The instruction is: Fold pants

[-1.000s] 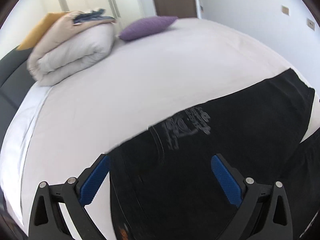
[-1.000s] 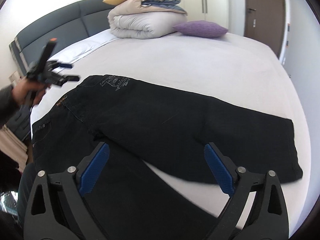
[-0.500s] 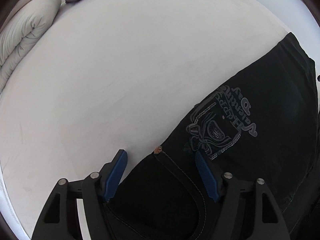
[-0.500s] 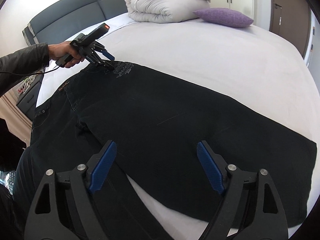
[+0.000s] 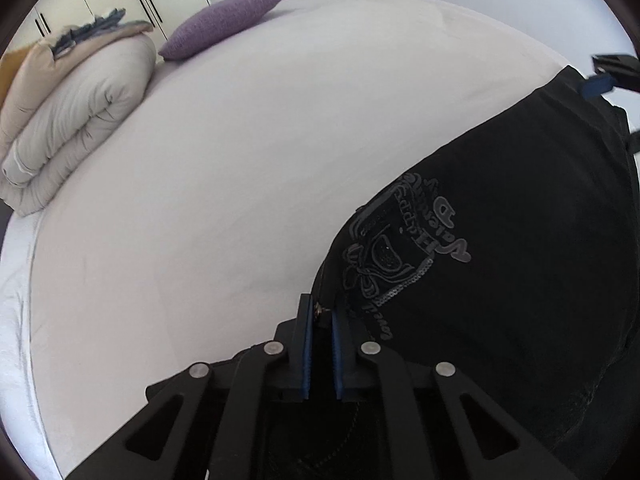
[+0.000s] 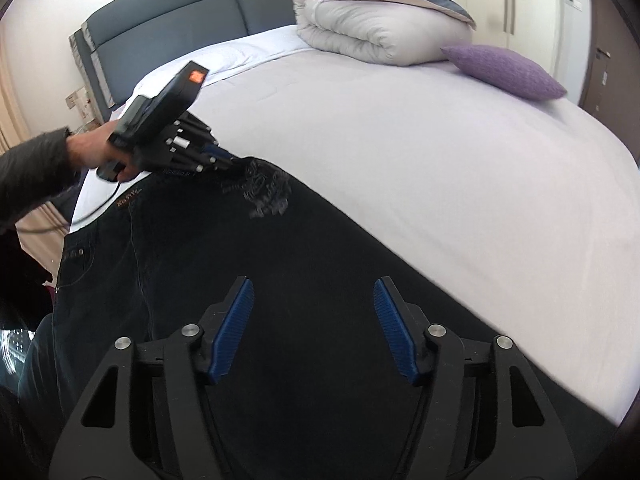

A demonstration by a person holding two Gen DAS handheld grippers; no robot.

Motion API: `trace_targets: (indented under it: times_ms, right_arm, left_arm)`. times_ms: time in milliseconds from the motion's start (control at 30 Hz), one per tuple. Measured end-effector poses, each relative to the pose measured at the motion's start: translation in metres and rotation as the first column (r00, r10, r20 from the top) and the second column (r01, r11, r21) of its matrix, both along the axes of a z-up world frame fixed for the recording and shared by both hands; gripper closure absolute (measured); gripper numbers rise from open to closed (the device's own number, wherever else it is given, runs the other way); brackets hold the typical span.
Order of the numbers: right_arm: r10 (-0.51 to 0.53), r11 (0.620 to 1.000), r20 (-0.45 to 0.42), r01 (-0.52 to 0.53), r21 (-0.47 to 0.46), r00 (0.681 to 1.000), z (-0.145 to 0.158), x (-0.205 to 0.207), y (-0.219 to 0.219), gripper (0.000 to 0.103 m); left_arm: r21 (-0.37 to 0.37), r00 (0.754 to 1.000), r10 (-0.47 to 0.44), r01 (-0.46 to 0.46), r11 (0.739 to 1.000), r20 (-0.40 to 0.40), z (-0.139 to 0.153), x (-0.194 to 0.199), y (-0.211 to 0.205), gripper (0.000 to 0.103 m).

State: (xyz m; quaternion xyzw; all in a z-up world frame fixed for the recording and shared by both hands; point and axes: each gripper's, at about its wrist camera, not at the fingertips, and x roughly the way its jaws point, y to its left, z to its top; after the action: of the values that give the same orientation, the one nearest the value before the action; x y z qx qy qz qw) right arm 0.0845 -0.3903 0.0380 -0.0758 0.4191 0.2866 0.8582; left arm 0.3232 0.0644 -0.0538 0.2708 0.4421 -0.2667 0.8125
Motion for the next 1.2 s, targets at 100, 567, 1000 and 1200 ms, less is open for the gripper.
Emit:
trace_targets:
  times_ms: [100,567,1000,1200]
  right_arm:
    - [0.038,0.999,0.008,-0.038,-0.029,0.999,0.001,0.024,0.024,0.042]
    - [0.158,0.967,-0.042,-0.163,-0.196,0.987,-0.020,0.061,0.121,0.096]
    - [0.609,0.594,0.168,-0.306,-0.744,0.775,-0.022,-0.118,0.225,0.101]
    - [0.710,0.456,0.118,-0.325,-0.828,0.694,-0.062,-0.208,0.270,0.101]
  left_arm:
    - [-0.034,0.997,0.003,-0.001,0.999,0.076,0.002,-0.033,-0.010,0.095]
    - [-0.099,0.990,0.010,0.004,0.995,0.139,0.005,-0.062,-0.002,0.095]
    - [0.035,0.972,-0.049,0.041,0.999,0.231,0.019,-0.183,0.015,0.095]
    - [0.140,0.976,-0.083,0.056,0.989,0.201,-0.010,-0.249,0.026,0.095]
